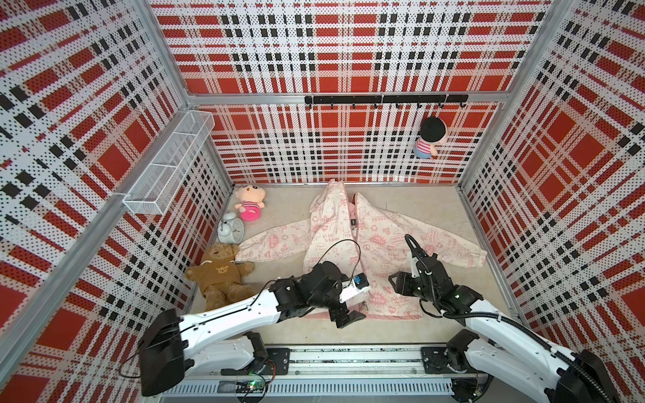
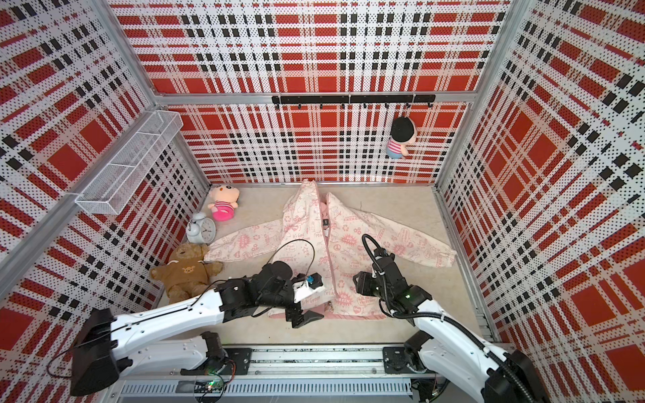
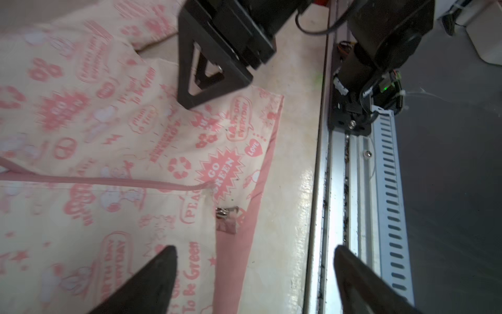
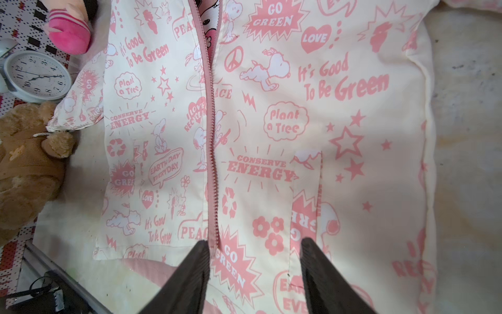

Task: Unzip the jacket
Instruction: Smooth out the jacket at the center of the board.

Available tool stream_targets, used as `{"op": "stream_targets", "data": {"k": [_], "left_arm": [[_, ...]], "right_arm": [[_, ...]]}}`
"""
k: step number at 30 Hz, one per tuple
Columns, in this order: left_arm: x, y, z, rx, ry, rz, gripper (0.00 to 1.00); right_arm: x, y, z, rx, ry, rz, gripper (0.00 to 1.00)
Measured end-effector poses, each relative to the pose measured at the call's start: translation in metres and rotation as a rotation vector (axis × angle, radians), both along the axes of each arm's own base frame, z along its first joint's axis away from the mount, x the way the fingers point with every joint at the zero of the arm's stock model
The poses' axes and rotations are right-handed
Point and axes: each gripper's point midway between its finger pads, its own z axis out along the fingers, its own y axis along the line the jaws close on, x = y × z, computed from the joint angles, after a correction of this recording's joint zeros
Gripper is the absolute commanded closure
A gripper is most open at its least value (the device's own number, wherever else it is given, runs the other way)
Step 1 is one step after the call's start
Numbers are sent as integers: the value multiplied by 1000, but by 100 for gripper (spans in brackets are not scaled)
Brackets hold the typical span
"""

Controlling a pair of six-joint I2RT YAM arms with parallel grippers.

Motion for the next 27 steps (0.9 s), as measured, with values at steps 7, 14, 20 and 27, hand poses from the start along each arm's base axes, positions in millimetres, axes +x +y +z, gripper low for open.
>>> {"op": "stream_targets", "data": {"k": [7,14,20,27], "left_arm": [[102,79,102,-333,-294,614,2],[216,174,92,-360,-128,1159,2],[237,171,1,-226,134,1258,9],[231,162,-101,-68,429,1313,58]], "right_arm": [[72,0,33,-17,-55,-44,28],[158,3,35,-28,-37,-26,39],[154,4,-8,-88,62,14,41],[118,1,-55,-105,191,12,59]]}}
